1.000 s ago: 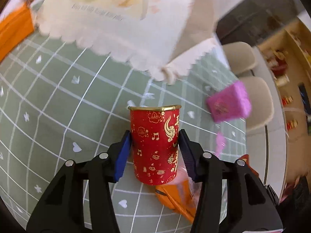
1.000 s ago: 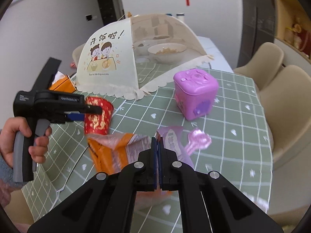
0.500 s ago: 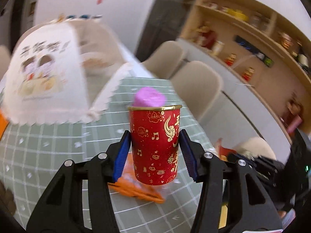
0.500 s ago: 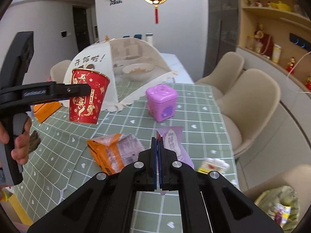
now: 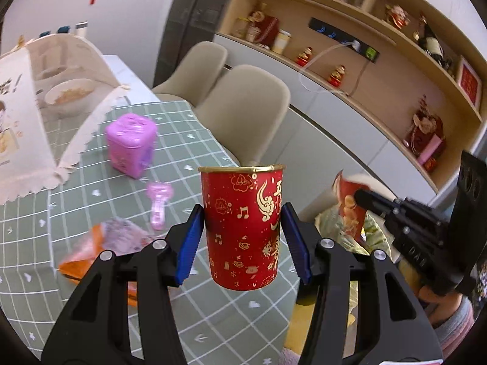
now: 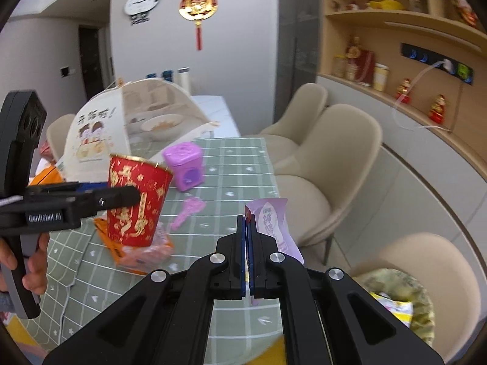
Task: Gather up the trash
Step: 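Carry the red cup and lavender wrapper over the yellow trash bag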
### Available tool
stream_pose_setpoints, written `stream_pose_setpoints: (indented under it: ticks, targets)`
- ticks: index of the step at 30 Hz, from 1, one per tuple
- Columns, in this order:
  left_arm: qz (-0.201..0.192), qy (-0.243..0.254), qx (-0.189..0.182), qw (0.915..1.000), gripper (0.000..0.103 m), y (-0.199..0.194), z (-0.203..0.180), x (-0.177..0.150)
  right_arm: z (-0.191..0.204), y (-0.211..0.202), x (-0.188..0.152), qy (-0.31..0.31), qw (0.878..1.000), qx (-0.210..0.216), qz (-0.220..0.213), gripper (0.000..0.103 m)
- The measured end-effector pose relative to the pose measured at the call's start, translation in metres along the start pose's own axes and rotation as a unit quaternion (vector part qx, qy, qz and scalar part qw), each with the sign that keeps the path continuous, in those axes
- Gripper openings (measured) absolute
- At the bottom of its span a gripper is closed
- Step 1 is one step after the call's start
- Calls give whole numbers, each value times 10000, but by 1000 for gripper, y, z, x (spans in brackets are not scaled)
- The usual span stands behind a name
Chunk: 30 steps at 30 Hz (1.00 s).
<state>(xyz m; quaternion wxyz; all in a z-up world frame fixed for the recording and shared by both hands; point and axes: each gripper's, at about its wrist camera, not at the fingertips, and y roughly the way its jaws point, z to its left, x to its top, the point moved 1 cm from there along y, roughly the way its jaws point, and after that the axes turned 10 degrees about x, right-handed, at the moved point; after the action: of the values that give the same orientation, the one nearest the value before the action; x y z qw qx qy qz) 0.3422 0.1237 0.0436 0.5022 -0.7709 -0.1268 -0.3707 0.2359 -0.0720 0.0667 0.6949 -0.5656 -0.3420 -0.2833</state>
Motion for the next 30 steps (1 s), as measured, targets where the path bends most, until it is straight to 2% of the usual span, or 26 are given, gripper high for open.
stream_pose_setpoints:
  ticks: [3,6,8,14,15,19,25,30]
  targets:
    - [146,156,-224,9995,50,9,-26,-3,-24,-18,-2,146,9997,-175,-97,4]
    - [305,270,-628,9972,50,20,-57,-4,-50,-35,-8,277,9988,-396,-98,4]
    - [375,392,-960,9939,50,28,-85,-5,-65,-42,-12,324,9980,-539,-69,4]
    - [555,857,-1524,9830,51,53,-158,-18,-117,-70,-31,658,9924,-1041,-3,4]
    - [467,731,-1286,9879,51,60,-170,-22,-123,-73,-34,727,9913,-1100,14,4]
    - [688,980,-1593,9799,51,86,-213,-34,-148,-80,-51,959,9867,-1305,130,4]
    - [1112,1040,-1965,9686,53,128,-246,-41,-168,-74,-71,1284,9808,-1450,212,4]
    - [1446,1272,-1994,9608,54,152,-262,-51,-178,-66,-80,1471,9783,-1438,239,4]
